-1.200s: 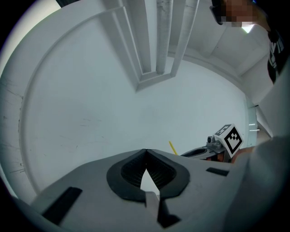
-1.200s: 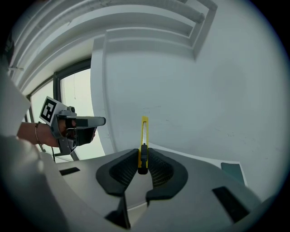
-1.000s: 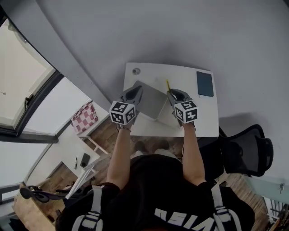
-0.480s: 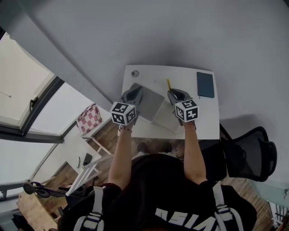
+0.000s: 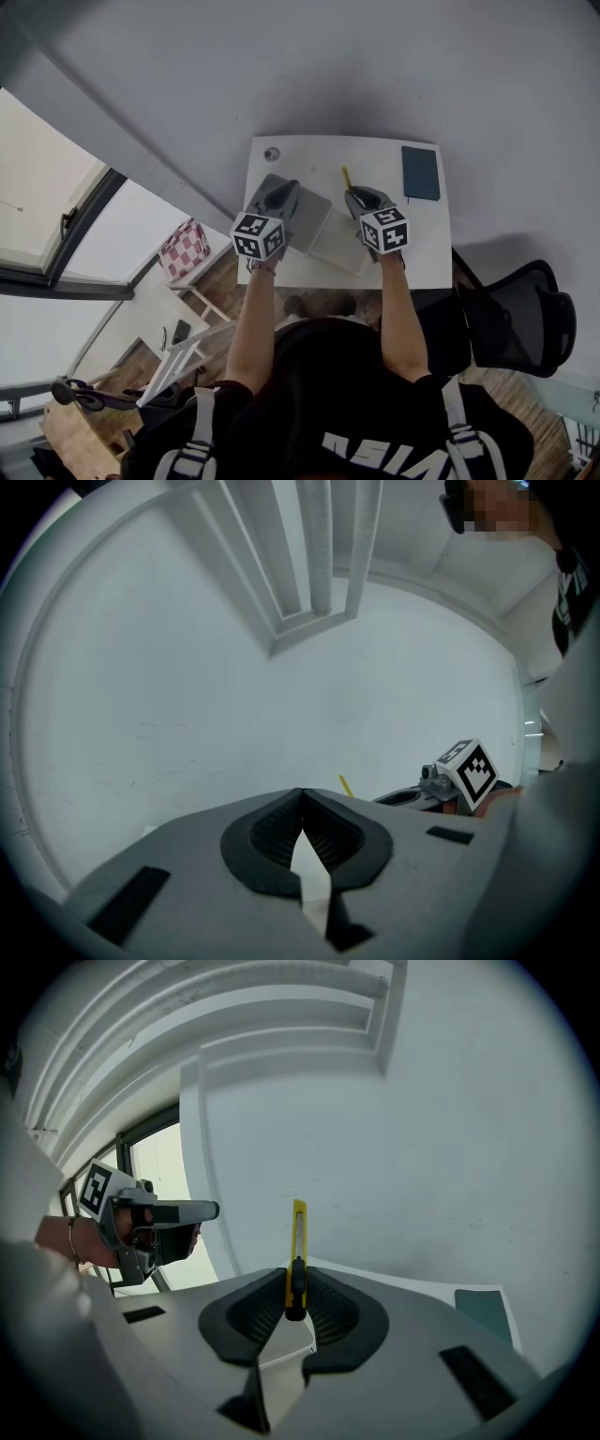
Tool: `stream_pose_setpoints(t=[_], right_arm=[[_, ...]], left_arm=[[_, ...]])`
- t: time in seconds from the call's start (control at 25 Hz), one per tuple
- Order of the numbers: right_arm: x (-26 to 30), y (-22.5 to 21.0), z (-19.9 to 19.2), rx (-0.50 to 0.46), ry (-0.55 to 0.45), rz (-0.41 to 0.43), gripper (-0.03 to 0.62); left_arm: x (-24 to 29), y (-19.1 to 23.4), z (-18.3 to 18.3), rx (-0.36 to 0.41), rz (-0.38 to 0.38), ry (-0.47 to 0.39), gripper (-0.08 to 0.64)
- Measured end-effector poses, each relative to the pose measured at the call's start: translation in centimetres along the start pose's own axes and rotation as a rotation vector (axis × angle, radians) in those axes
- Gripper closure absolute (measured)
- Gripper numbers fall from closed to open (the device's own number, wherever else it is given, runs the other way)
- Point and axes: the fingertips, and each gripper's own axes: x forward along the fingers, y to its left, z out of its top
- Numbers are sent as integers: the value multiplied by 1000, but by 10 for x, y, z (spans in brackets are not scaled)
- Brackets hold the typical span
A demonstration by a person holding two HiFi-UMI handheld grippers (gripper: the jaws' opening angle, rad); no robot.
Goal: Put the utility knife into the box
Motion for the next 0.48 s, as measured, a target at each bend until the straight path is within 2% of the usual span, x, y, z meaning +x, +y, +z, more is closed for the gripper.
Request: stream_pose_setpoints(t=[0.48], right_arm=[[6,-16,-31,26,66,1,511]], left_arm=[[16,-5,-34,-43,-5,61,535]])
